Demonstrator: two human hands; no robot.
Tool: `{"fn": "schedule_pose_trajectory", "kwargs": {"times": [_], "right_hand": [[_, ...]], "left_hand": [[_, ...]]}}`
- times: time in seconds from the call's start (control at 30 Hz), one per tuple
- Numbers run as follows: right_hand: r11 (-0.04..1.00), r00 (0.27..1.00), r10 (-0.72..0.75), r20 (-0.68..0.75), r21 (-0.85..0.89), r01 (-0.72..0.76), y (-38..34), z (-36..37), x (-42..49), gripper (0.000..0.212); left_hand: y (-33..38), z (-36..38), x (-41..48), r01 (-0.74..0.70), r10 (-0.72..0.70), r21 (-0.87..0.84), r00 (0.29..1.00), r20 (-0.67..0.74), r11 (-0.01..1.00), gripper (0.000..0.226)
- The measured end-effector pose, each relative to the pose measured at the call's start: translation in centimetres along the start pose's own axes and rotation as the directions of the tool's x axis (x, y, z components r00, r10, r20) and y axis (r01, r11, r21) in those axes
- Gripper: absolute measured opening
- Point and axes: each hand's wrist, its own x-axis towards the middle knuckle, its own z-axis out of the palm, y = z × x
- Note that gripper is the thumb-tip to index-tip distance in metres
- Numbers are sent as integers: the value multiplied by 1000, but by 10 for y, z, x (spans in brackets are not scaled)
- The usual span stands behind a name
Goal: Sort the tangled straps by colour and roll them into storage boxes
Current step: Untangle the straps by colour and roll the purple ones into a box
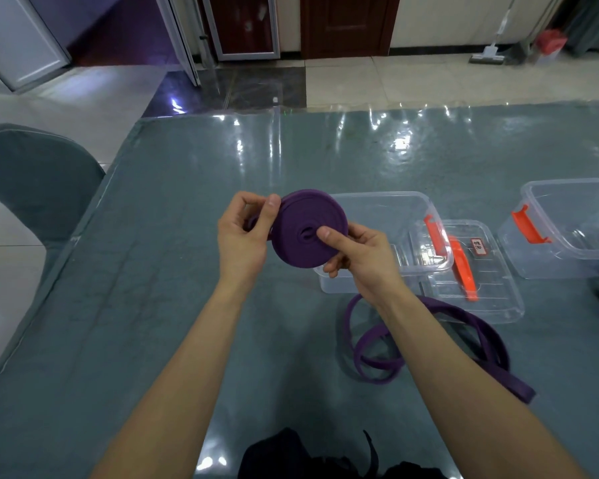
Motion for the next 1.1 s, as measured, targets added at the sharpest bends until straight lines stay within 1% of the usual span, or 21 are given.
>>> {"fn": "schedule_pose_trajectory", "kwargs": {"times": [0.07,0.13,0.2,0.23,0.33,0.43,0.53,0.6,0.77,0.8,0.9,0.97,1.03,1.1], "right_hand": [[999,999,1,-50,33,1,1,-4,-1,41],[999,996,3,-93,53,2,2,-9,0,44],[998,994,5,-110,61,2,3,-12,0,46],[998,993,7,-118,66,1,4,-12,0,46],[997,990,13,-141,82,-2,3,-12,-2,49],[995,986,20,-167,103,-3,2,-16,-4,46],[994,981,35,-189,112,-14,1,-24,-7,37],[992,978,41,-203,126,-15,1,-31,-10,36],[989,976,61,-211,145,-30,-5,-47,-13,45],[988,974,64,-217,149,-31,-6,-50,-12,44],[985,967,74,-242,170,-33,-10,-57,-9,30],[982,963,80,-257,185,-32,-12,-61,-7,26],[975,960,90,-265,220,-30,-13,-65,-5,27],[961,954,118,-274,275,-40,-10,-65,-3,31]], "left_hand": [[-3,0,-3,-4,5,-17,998,61,1000,17],[-7,1,-6,-35,34,10,993,109,999,27],[-8,3,-9,-88,80,70,991,104,994,28],[-9,5,-11,-89,82,79,993,80,993,27],[-10,10,-16,-56,55,61,998,8,997,19],[-10,18,-22,-20,19,14,998,54,1000,22],[-10,26,-22,102,-97,-76,992,77,992,24],[-11,32,-19,154,-146,-96,985,90,983,24],[-4,50,-17,125,-116,-78,987,108,989,20],[-3,54,-16,130,-121,-79,987,105,988,19],[1,67,-16,147,-139,-88,986,95,985,21],[3,76,-18,151,-144,-82,985,91,985,22],[4,85,-22,182,-172,-82,978,118,980,27],[4,93,-27,218,-203,-77,965,167,973,38]]}}
